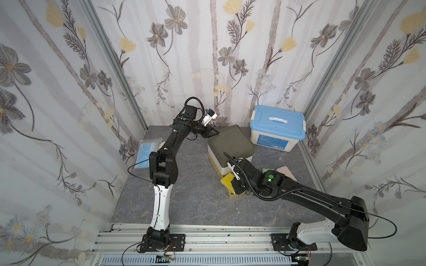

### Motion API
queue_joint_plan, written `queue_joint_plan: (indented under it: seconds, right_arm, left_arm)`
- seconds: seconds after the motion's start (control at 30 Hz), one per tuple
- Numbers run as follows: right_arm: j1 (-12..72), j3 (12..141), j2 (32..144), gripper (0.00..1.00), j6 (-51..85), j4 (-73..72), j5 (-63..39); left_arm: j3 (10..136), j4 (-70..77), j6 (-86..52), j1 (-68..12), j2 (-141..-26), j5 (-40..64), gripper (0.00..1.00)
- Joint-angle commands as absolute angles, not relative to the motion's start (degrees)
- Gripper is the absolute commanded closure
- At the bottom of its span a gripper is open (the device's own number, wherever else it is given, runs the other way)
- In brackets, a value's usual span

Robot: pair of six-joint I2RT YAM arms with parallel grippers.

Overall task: Take the sponge out of the drawer
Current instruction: Place the sponge at the center of the board.

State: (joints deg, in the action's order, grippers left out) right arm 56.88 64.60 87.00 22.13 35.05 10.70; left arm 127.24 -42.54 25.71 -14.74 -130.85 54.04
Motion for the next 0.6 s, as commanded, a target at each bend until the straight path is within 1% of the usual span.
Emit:
queue_joint_plan:
  seconds: [0.0, 0.2, 0.43, 0.57]
  right_arm:
    - [58.7, 65.8, 89.5, 1.0, 25.5, 29.9, 11.5]
    - [61.2, 70.5, 95.5, 1.0, 26.8, 27.4, 11.4]
    - [61.6, 72.1, 102.2, 1.0, 29.5, 20.1, 9.3]
    - [61.6, 73.6, 105.9, 1.0, 29.5, 19.6, 7.9]
  left_arm:
    - [126.4, -54.1, 27.5, -15.6, -132.0, 50.4, 0.73]
    - [126.4, -54.1, 27.5, -15.6, -132.0, 50.6, 0.73]
    - [126.4, -54.1, 27.6, -15.6, -131.8, 50.9, 0.73]
    - [126.4, -54.1, 27.7, -15.4, -131.7, 50.9, 0.73]
